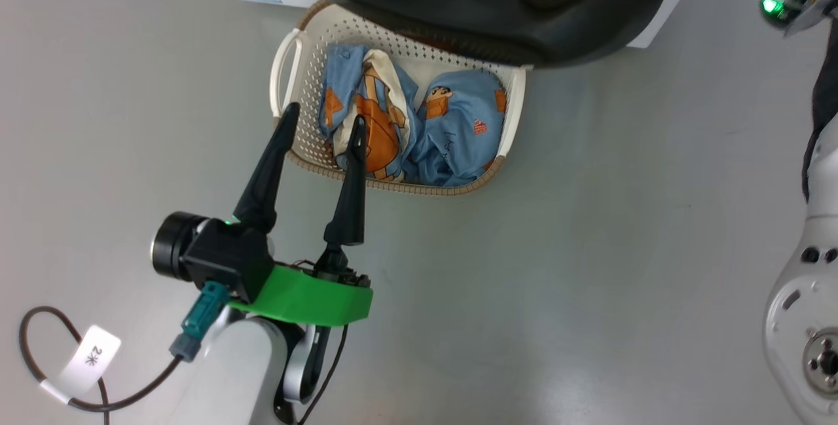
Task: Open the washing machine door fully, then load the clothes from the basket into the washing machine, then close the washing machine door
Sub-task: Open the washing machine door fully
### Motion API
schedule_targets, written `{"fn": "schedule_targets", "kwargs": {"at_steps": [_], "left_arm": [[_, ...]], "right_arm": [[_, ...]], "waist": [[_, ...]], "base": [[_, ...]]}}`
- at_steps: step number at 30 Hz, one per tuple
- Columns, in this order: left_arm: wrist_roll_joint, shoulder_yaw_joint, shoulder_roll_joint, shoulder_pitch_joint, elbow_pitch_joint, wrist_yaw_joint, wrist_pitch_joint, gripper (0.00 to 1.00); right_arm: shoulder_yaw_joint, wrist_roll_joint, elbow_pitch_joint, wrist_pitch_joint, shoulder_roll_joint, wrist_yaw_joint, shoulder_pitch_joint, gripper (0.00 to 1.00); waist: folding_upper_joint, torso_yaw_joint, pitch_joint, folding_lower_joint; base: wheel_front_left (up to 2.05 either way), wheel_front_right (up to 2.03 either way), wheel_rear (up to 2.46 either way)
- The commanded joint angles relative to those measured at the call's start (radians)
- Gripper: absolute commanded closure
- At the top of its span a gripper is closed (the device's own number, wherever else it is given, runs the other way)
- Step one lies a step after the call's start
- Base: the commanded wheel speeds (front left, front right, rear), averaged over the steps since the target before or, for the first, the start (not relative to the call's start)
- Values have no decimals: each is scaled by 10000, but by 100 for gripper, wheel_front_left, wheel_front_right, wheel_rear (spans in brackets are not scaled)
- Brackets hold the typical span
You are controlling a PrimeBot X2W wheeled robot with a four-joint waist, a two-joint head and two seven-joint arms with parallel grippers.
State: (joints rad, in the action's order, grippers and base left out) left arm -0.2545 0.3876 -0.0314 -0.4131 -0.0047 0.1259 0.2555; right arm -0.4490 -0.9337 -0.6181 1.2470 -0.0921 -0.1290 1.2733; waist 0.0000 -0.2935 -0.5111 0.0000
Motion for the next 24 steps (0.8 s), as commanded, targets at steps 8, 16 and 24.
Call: {"fn": "schedule_targets", "kwargs": {"at_steps": [8, 16, 24], "left_arm": [[197, -469, -189, 281, -105, -191, 63, 0], [235, -599, -189, 467, -19, -327, 63, 0], [287, -694, -189, 618, 47, -445, 63, 0]], "right_arm": [[1624, -1521, 1236, 754, 417, -17, -1423, 100], [3097, -2623, 1810, 545, 418, -17, -2630, 100], [5033, -3892, 1997, -478, 418, -17, -3497, 100]], "waist": [[0, 148, 536, 0], [0, 147, 968, 0], [0, 157, 1229, 0]], "base": [[0, 0, 0], [0, 0, 0], [0, 0, 0]]}}
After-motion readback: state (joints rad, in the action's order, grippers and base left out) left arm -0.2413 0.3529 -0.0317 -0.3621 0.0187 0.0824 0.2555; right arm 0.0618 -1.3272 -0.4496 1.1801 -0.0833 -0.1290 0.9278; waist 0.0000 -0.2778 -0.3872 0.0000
